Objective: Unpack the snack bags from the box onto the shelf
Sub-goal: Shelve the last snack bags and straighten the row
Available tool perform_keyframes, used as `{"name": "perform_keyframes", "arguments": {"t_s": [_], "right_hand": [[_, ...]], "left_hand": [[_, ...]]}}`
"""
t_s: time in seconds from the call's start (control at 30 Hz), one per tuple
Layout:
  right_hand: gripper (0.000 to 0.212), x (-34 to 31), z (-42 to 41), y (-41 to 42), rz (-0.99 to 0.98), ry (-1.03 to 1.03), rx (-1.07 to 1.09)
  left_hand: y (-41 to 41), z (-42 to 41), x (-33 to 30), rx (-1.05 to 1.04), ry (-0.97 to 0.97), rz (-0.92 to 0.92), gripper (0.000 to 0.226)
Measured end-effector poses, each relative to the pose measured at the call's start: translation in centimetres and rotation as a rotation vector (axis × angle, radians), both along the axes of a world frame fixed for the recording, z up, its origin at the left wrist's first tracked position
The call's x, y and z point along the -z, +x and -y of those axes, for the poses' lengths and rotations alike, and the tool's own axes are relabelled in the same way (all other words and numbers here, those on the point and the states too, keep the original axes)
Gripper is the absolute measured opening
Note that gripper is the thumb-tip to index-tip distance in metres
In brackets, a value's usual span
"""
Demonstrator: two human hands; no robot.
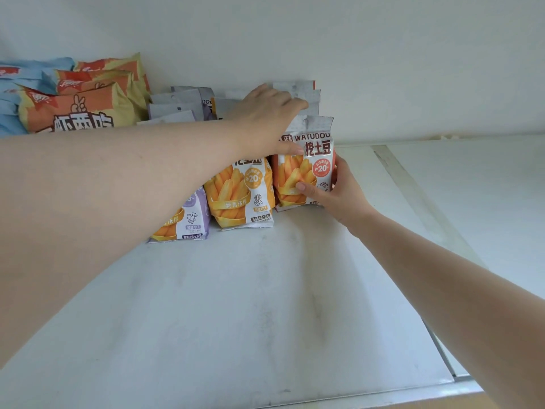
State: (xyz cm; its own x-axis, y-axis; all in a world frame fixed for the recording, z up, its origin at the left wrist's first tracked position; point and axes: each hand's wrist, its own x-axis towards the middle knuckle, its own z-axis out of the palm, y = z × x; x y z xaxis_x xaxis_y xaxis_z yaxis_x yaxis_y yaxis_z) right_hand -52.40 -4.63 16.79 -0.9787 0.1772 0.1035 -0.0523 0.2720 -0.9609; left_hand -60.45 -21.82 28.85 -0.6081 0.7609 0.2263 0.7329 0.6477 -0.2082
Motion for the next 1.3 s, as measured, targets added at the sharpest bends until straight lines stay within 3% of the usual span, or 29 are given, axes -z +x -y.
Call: {"name": "perform_keyframes", "arguments": {"t_s": [0.03,0.13,0.17,0.33,0.53,0.87,1.07,1.3], "right_hand": [[0.083,-0.1,-0.1,0.2,0.013,0.011,0.004],[0.12,-0.8,0.0,1.5,0.078,0.101,0.06],[0.122,-1.2,-0.1,2.2,0.104,0.134,0.07],[0.094,-3.2,-0.8,8.1,0.168,0.219,0.13],[0.076,-5.7,-1.2,20.2,0.23,0.495,0.095],[0.063,-5.4,-1.5,44.1,0.438,0.846,0.075],[0.064,-4.7,-0.4,54.1,0.567,0.775,0.207],[0.065,-8.9,0.6,57.6,0.561,0.773,0.401]], "left_hand": [[0.3,0.0,0.0,0.006,0.009,-0.024,0.082],[1.6,0.0,0.2,0.004,0.066,-0.08,0.079],[2.4,0.0,0.2,0.003,0.098,-0.088,0.075],[9.8,0.3,1.3,0.008,0.222,-0.022,0.062],[23.7,0.5,3.2,-0.153,0.281,0.323,0.062],[45.1,-1.1,4.6,-0.129,0.433,0.586,0.053],[50.7,-0.2,6.5,-0.042,0.189,0.658,0.059],[51.3,-1.5,2.6,0.064,0.134,0.557,0.061]]}}
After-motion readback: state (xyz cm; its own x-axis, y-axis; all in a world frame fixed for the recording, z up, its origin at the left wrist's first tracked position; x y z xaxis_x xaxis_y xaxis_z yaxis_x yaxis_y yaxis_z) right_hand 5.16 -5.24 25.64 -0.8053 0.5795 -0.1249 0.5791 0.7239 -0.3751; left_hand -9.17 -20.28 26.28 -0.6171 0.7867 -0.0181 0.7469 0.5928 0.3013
